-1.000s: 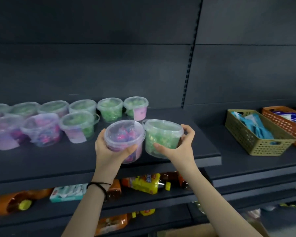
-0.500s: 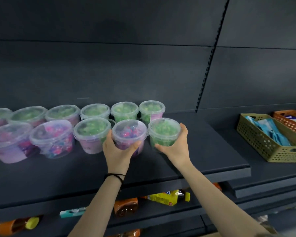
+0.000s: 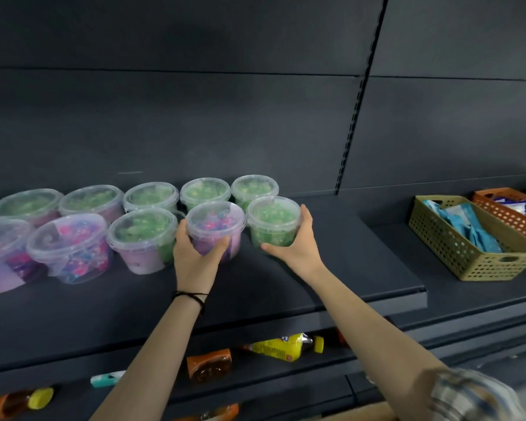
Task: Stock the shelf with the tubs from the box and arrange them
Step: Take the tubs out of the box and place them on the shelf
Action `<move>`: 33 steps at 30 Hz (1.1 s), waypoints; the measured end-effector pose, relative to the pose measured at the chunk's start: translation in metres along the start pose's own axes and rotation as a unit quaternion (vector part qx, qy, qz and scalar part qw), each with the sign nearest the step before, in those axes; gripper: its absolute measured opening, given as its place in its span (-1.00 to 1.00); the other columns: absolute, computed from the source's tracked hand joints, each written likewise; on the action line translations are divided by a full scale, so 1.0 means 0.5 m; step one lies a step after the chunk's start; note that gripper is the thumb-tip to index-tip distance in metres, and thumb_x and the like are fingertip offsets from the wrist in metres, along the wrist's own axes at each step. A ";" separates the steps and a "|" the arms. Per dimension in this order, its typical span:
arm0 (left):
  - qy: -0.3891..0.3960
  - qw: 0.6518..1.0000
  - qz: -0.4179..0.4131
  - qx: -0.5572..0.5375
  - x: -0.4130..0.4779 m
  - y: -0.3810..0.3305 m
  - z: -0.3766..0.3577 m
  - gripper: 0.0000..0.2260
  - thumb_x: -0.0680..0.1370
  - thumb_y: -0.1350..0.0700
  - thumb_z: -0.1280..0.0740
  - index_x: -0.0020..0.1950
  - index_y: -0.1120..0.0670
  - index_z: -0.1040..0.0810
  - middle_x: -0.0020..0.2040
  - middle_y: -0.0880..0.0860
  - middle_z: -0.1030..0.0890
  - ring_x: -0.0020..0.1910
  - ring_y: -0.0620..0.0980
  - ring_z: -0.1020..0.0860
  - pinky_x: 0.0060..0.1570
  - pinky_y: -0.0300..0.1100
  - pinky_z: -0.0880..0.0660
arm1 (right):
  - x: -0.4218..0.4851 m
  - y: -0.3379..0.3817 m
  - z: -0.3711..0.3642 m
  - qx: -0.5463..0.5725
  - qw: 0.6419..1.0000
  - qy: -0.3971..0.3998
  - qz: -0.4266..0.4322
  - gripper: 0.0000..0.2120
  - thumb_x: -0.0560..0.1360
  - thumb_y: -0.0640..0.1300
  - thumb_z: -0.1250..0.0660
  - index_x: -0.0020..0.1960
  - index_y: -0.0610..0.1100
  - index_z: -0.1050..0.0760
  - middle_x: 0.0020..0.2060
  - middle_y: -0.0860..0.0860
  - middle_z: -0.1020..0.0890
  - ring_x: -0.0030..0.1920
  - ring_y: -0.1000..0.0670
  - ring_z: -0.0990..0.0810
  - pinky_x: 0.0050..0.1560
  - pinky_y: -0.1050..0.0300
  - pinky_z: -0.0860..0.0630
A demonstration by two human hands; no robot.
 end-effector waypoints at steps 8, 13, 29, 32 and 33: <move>-0.056 0.997 -0.008 0.050 -0.194 -0.074 -0.052 -0.61 0.45 -0.02 -0.44 0.23 0.00 -0.46 0.15 -0.09 -0.46 0.19 -0.07 -0.46 0.18 -0.14 -0.38 | -0.139 -0.003 0.228 0.007 0.999 -0.035 0.004 -0.30 0.36 -0.11 -0.54 0.40 -0.07 -0.29 0.17 0.03 -0.50 0.15 0.04 -0.50 0.04 0.33 -0.45; 0.014 0.995 -0.069 0.067 -0.396 -0.124 -0.202 -0.72 0.46 -0.03 -0.42 0.14 -0.06 -0.49 0.04 -0.09 -0.58 0.04 -0.15 -0.54 -0.01 -0.28 -0.44 | -0.268 -0.058 0.461 -0.004 1.000 -0.030 0.007 -0.45 0.37 -0.10 -0.53 0.29 -0.03 -0.39 0.08 0.08 -0.55 0.09 0.11 -0.54 0.07 0.25 -0.51; 0.286 0.892 0.283 0.207 -0.922 0.335 -0.583 -0.66 0.40 -0.11 -0.44 0.08 -0.08 -0.43 0.06 -0.04 -0.52 0.07 0.01 -0.53 0.01 -0.12 -0.45 | -0.619 -0.725 0.741 -0.164 0.934 0.022 -0.317 -0.56 0.35 -0.05 -0.55 0.14 -0.03 -0.44 -0.02 0.06 -0.58 0.00 0.04 -0.55 -0.04 0.25 -0.41; 0.327 0.861 0.314 0.230 -0.999 0.449 -0.634 -0.54 0.37 -0.16 -0.43 0.20 -0.06 -0.43 0.16 -0.02 -0.49 0.14 0.02 -0.50 0.11 -0.06 -0.46 | -0.671 -0.870 0.717 -0.175 0.907 0.035 -0.380 -0.47 0.35 -0.03 -0.55 0.22 -0.10 -0.41 -0.02 0.04 -0.54 0.04 -0.01 -0.55 0.03 0.09 -0.46; 0.343 0.852 0.313 0.243 -1.022 0.486 -0.652 -0.53 0.41 -0.09 -0.45 0.26 -0.01 -0.43 0.20 -0.01 -0.49 0.17 0.02 -0.48 0.14 -0.10 -0.44 | -0.688 -0.916 0.709 -0.170 0.897 0.031 -0.406 -0.42 0.33 -0.01 -0.55 0.24 -0.11 -0.39 0.01 0.03 -0.54 0.08 -0.04 -0.56 0.07 0.05 -0.49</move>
Point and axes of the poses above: each hand's wrist, its own x-axis towards the middle knuckle, its own z-axis out of the back of the hand, y = z × x, the point moved 2 cm from there along x, towards the middle knuckle
